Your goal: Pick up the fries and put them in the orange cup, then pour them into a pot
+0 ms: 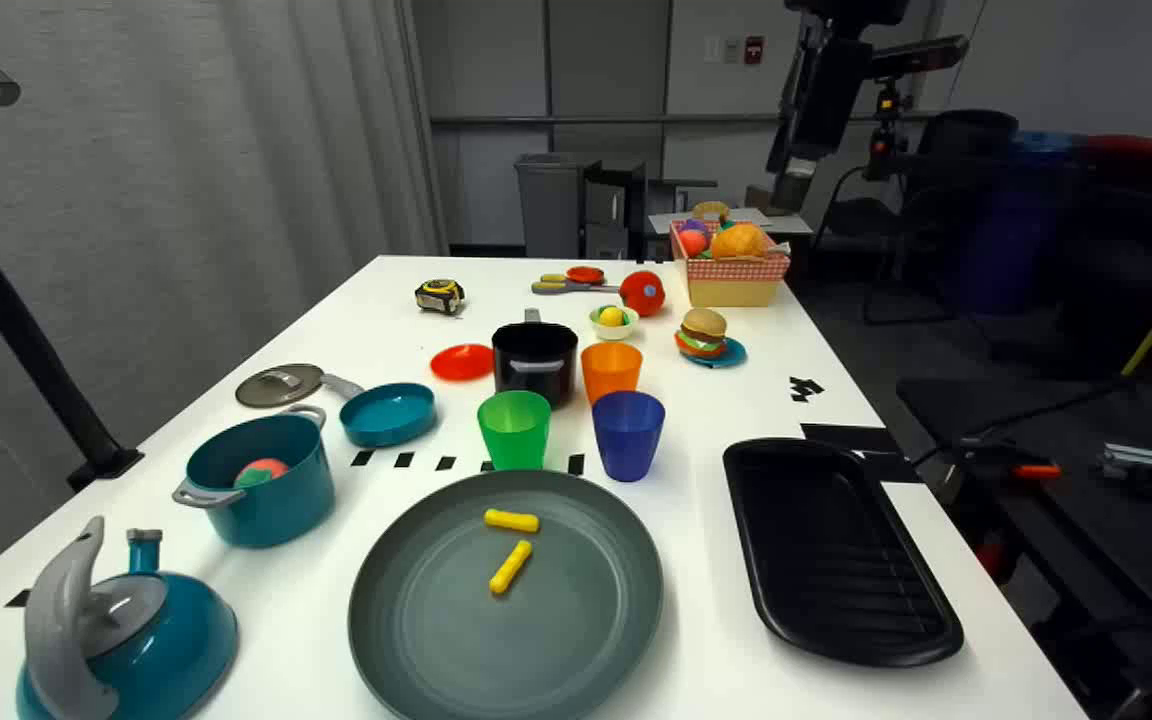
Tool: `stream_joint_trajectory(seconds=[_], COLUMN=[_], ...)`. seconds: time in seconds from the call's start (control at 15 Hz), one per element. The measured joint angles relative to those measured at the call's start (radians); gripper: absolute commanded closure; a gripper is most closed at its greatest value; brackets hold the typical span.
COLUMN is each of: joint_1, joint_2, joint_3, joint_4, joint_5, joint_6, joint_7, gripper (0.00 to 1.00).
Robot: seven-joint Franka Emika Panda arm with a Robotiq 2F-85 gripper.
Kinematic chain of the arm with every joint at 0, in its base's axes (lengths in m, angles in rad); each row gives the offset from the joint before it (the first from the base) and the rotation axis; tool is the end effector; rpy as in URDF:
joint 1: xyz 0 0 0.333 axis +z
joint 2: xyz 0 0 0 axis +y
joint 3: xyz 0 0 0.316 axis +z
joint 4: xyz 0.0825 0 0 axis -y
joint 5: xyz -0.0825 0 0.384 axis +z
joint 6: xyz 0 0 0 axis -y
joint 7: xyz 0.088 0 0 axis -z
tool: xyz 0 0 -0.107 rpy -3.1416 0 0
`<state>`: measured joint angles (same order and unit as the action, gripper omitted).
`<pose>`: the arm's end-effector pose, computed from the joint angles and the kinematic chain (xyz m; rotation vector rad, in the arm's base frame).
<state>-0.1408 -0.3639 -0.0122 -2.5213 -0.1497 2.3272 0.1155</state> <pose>0.4295 -0.0689 0.4234 3.0036 -0.2627 0.2534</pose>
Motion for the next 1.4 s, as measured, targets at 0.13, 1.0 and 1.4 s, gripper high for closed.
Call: stream_joint_trajectory(seconds=[0.13,1.0,1.4], joint_1=[0.000,0.000,0.007], joint_2=[0.000,0.000,0.001], joint_3=[0.000,0.000,-0.003], joint_4=[0.000,0.000,0.000], joint_5=[0.000,0.000,0.008], joint_6=[0.000,0.000,-0.011], joint_7=[0.000,0.000,-0.022], gripper=[0.00,0.00,0.00])
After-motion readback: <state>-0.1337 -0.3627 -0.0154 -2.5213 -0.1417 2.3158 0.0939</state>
